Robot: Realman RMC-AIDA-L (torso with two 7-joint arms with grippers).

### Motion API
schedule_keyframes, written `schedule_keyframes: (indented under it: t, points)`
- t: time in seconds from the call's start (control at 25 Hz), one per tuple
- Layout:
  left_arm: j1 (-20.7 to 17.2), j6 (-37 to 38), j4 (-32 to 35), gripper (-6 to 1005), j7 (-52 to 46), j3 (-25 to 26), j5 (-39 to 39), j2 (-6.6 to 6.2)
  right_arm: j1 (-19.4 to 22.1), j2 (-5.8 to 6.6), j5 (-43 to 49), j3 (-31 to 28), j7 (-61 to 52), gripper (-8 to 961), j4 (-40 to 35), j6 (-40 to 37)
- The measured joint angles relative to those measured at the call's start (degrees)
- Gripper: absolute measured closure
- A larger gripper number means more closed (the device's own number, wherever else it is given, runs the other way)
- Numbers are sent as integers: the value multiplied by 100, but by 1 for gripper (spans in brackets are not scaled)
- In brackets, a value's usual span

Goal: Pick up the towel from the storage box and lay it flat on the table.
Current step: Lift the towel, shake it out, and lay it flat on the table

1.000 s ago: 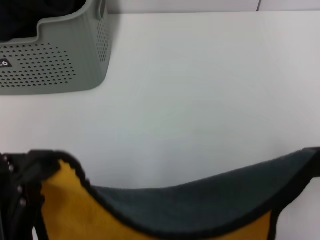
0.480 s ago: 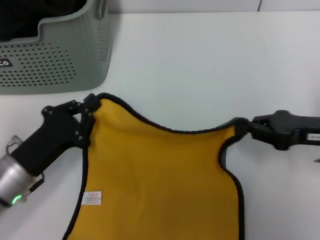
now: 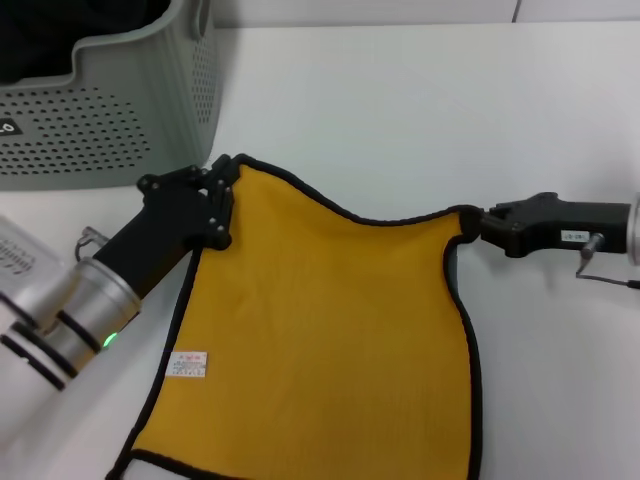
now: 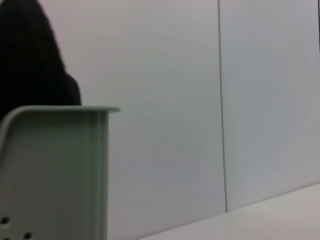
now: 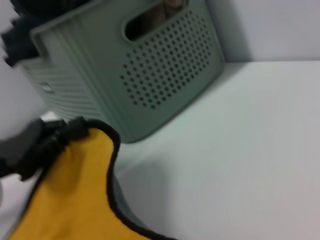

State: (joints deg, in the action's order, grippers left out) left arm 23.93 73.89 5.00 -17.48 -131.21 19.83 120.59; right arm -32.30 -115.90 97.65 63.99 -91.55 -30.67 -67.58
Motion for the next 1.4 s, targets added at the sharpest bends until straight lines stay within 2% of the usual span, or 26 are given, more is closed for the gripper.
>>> schedule_keyframes:
  t: [0.36, 0.6, 0.88, 1.0, 1.2, 1.32, 1.4]
  points:
    - [54, -581, 377, 976, 529, 6, 174, 15, -345, -11, 8, 1021, 57, 915, -122, 942]
    - [41, -882, 434, 975, 505, 7, 771, 12, -296, -19, -28, 1048, 33, 914, -259, 1017]
    - [206, -1595, 439, 967, 770, -18, 801, 7, -282, -21, -29, 1034, 29, 914, -263, 1039]
    - [281, -1908, 490, 925, 944, -46, 789, 16, -286, -21, -29, 1044, 22, 914, -266, 1023]
    - [241, -1987, 560, 854, 940, 1, 1051, 17, -215, -27, -121, 1029, 19, 913, -304, 1127]
    - [162, -1913, 595, 794, 934, -16, 1179, 15, 32, -15, -184, 1030, 14, 913, -611, 1033]
    - [51, -1821, 665, 747, 934, -21, 1182, -1, 229, -10, -198, 1009, 10, 830, -904, 885]
